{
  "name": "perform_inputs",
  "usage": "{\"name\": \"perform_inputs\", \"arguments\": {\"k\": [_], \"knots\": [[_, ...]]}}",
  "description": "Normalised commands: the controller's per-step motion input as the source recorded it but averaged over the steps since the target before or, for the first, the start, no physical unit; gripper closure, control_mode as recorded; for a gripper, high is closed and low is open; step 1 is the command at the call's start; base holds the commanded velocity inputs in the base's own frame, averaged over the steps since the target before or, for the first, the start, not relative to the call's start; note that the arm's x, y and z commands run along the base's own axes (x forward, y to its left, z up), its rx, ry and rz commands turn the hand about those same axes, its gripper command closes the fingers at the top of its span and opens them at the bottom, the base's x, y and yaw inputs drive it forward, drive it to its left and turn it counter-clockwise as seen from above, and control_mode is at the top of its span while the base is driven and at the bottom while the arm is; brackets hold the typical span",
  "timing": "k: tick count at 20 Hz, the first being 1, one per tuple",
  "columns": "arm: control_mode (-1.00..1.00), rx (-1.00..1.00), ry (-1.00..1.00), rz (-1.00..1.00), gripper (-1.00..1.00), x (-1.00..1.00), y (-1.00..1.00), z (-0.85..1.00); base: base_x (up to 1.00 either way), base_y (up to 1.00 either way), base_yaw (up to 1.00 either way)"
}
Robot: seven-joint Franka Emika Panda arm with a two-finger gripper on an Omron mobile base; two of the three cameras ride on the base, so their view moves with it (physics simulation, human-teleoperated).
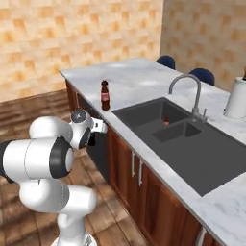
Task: Place the large bottle from the dining counter next to the other large bottle outside the sink, and place the small bottle from the dining counter next to the other small bottle inside the sink.
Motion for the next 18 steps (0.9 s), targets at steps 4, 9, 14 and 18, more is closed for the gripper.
{"name": "perform_inputs", "arguments": {"k": [4, 9, 14, 18], "knots": [[1.00, 0.00, 0.00, 0.00, 1.00, 0.00, 0.00, 0.00, 0.26, 0.67, -0.39], [1.00, 0.00, 0.00, 0.00, 1.00, 0.00, 0.00, 0.00, 0.24, 0.61, -0.41], [1.00, 0.00, 0.00, 0.00, 1.00, 0.00, 0.00, 0.00, 0.30, 0.63, -0.41], [1.00, 0.00, 0.00, 0.00, 1.00, 0.00, 0.00, 0.00, 0.27, 0.65, -0.40]]}}
